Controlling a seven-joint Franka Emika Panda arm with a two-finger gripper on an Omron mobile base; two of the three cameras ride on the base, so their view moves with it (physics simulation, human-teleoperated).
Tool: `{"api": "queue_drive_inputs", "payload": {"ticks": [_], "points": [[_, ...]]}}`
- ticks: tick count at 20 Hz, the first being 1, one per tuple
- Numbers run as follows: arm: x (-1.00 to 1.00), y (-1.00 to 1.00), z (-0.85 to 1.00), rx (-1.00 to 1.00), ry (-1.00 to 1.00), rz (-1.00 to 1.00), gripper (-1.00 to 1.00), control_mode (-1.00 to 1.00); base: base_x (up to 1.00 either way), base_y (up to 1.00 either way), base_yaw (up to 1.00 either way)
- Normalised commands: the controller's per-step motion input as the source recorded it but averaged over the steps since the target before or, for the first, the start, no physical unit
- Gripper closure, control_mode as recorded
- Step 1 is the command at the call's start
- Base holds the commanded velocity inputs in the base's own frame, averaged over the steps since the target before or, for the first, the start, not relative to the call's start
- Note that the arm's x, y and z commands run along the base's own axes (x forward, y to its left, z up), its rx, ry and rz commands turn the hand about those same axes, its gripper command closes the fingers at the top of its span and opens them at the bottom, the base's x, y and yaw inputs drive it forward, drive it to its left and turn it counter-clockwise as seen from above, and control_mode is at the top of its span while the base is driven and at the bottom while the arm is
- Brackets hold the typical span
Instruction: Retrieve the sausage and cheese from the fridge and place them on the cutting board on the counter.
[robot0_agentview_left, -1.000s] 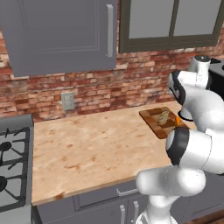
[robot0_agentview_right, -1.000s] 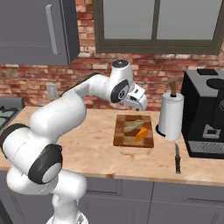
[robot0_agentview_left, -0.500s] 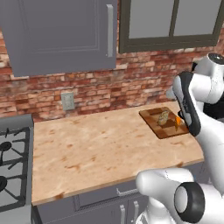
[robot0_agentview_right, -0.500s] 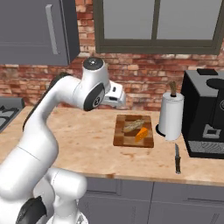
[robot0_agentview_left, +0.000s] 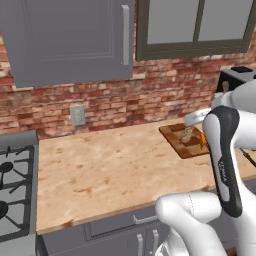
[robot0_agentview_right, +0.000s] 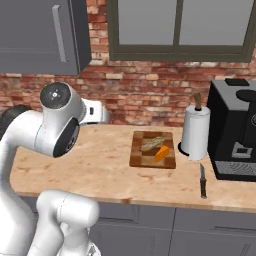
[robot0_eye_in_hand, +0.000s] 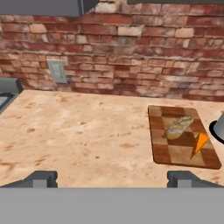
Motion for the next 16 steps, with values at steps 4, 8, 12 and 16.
{"api": "queue_drive_inputs", "payload": {"ticks": [4,8,12,16], "points": [[-0.67,0.33,0.63,-0.01,0.01,-0.04,-1.0,-1.0,0.0,0.0,0.0],[-0.51,0.01,0.42,-0.06,0.01,-0.08,-1.0,-1.0,0.0,0.0,0.0],[-0.57,-0.01,0.25,-0.04,0.0,-0.07,-1.0,-1.0,0.0,0.0,0.0],[-0.41,0.0,0.21,-0.05,0.0,-0.01,-1.0,-1.0,0.0,0.0,0.0]]}}
